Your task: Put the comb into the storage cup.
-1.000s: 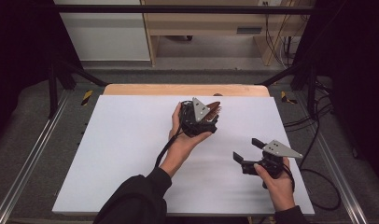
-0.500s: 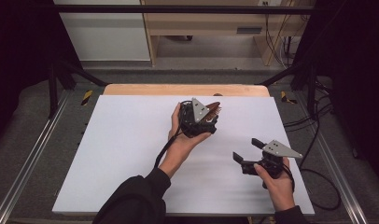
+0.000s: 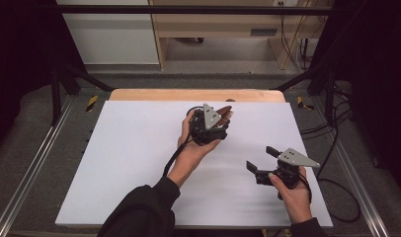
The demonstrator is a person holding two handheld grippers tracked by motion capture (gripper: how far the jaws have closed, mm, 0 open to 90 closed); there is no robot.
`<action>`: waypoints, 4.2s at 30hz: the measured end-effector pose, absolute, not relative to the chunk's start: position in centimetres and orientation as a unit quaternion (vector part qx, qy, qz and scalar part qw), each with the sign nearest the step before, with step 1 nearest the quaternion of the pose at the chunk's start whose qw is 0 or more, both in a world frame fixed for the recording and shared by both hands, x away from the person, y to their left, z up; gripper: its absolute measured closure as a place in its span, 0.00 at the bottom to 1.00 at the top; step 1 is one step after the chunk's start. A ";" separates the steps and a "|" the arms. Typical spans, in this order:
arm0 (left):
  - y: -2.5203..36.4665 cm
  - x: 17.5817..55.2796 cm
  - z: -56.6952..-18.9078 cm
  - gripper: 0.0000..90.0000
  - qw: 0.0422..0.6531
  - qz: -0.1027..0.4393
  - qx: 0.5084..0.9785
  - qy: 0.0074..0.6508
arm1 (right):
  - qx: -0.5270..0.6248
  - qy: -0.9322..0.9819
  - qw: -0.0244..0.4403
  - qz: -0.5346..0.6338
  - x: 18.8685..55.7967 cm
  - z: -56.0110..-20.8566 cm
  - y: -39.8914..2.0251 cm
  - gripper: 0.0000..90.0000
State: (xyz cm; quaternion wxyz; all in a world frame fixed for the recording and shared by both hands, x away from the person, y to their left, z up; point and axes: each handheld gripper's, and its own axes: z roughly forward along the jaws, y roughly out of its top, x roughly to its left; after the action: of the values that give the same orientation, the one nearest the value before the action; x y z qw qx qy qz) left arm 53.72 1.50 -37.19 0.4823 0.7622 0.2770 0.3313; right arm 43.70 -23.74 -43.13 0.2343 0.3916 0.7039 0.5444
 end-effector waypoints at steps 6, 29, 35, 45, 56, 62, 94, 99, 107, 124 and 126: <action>0.8 54.3 -36.4 0.45 0.462 0.343 0.773 0.267 | 0.391 0.704 0.235 0.544 43.7 -43.1 -23.7 0.08; -0.1 57.5 -36.1 0.36 0.496 0.276 0.743 0.355 | 0.391 0.701 0.233 0.549 43.7 -43.1 -23.9 0.08; -0.3 57.2 -36.2 0.35 0.493 0.282 0.744 0.352 | 0.390 0.702 0.233 0.549 43.7 -43.1 -23.9 0.08; -0.8 56.6 -36.3 0.29 0.494 0.295 0.746 0.334 | 0.390 0.702 0.233 0.548 43.7 -43.1 -23.9 0.08; -0.7 56.2 -35.9 0.28 0.503 0.298 0.743 0.325 | 0.391 0.703 0.232 0.547 43.7 -43.1 -23.8 0.08; -0.9 56.1 -36.0 0.27 0.502 0.300 0.746 0.319 | 0.391 0.703 0.232 0.547 43.7 -43.1 -23.8 0.08; 1.6 54.4 -36.1 0.04 0.523 0.314 0.739 0.285 | 0.391 0.705 0.234 0.544 43.8 -43.1 -23.8 0.08; 2.0 54.0 -35.9 0.04 0.527 0.314 0.737 0.283 | 0.390 0.706 0.235 0.543 43.7 -43.1 -23.7 0.08; 2.7 53.8 -35.7 0.04 0.530 0.316 0.734 0.284 | 0.391 0.706 0.235 0.542 43.7 -43.1 -23.8 0.07; 3.9 53.2 -35.9 0.04 0.537 0.312 0.733 0.279 | 0.390 0.707 0.236 0.540 43.8 -43.2 -23.7 0.07; 4.1 53.0 -36.1 0.04 0.536 0.310 0.734 0.279 | 0.390 0.707 0.237 0.540 43.8 -43.2 -23.7 0.07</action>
State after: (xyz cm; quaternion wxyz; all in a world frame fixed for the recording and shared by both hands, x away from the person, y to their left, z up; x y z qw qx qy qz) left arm 53.00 4.06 -36.13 0.5361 0.7341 0.2788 0.3100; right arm 43.78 -23.73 -43.20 0.2366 0.3903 0.7069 0.5404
